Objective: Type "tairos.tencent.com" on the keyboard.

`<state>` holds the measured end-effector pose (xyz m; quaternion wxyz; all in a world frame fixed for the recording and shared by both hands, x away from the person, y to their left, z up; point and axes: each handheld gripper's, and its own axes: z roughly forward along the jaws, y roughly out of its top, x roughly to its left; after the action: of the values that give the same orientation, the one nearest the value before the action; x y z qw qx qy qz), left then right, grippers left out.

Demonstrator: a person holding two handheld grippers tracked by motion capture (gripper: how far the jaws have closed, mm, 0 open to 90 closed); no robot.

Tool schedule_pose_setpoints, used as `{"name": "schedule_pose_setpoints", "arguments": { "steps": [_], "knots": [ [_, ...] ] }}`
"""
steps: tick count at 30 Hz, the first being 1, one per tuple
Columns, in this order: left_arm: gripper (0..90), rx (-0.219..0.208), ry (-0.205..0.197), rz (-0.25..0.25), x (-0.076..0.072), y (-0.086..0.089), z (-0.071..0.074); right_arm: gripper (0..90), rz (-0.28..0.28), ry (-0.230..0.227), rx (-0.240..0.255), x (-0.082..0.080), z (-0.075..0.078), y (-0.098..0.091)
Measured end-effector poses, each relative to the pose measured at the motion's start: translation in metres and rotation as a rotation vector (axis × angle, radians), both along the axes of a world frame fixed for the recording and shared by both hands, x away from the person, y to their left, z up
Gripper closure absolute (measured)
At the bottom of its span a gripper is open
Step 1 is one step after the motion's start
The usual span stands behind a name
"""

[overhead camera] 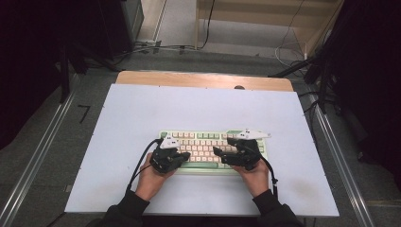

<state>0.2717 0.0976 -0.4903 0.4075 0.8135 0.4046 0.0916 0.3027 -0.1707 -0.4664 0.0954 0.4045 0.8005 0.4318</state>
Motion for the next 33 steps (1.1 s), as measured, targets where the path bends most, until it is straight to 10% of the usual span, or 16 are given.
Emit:
{"name": "schedule_pose_setpoints", "arguments": {
  "steps": [9, 15, 33],
  "knots": [
    [74.5, -0.135, -0.05, 0.069, 0.0, 0.014, 0.011, 27.5, -0.002, -0.004, 0.0, 0.0, 0.0, -0.001],
    [40.9, -0.138, -0.08, 0.161, 0.005, 0.021, 0.01, 27.6, -0.003, -0.005, 0.001, 0.0, 0.0, -0.001],
    [28.3, -0.1, -0.101, 0.247, 0.012, 0.027, 0.006, 27.5, 0.002, -0.004, -0.007, -0.001, -0.002, 0.001]
  ]
}}
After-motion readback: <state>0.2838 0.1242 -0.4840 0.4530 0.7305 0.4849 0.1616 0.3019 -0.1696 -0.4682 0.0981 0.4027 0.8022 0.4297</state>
